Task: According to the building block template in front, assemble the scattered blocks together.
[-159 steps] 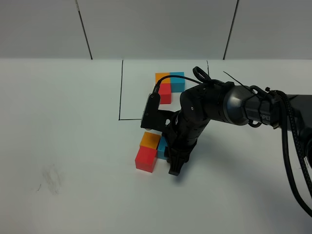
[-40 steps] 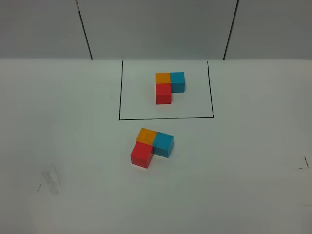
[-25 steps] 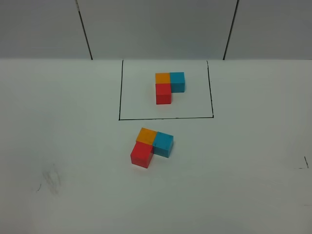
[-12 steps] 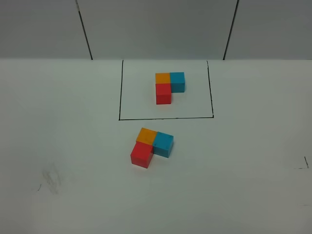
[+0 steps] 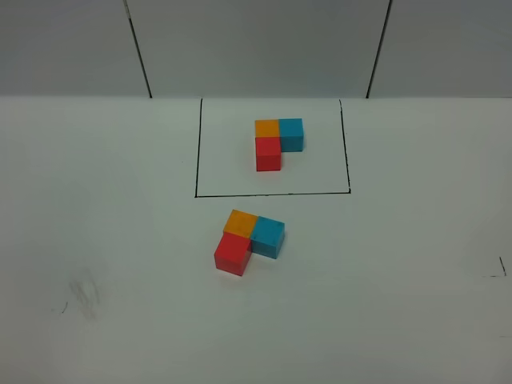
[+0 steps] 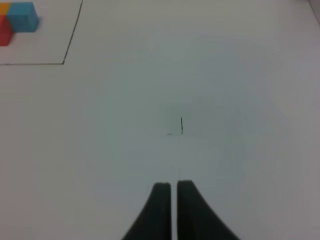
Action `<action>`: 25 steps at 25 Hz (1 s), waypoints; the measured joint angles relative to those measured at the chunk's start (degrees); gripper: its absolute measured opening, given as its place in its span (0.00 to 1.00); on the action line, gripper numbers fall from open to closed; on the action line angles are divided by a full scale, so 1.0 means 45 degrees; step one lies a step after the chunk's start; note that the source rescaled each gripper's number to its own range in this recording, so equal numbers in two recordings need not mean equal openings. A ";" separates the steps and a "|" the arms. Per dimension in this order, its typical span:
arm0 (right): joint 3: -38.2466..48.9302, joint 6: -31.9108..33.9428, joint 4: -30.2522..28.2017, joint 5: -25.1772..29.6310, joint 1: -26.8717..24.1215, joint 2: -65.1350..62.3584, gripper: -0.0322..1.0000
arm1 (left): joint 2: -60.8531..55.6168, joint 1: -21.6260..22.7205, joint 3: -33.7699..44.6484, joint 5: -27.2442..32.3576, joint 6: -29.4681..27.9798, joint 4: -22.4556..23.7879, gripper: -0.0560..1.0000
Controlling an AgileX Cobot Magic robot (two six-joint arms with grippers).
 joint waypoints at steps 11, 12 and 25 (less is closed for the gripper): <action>0.0000 0.0000 0.0000 -0.0012 0.0000 0.0000 0.03 | 0.0000 0.0000 0.0000 0.0000 0.0000 0.0000 0.06; 0.0000 0.0000 0.0000 -0.0012 0.0000 0.0000 0.03 | 0.0000 0.0000 0.0000 0.0000 0.0000 0.0000 0.06; 0.0000 0.0000 0.0000 -0.0012 0.0000 0.0000 0.03 | 0.0000 0.0000 0.0000 0.0000 0.0000 0.0000 0.06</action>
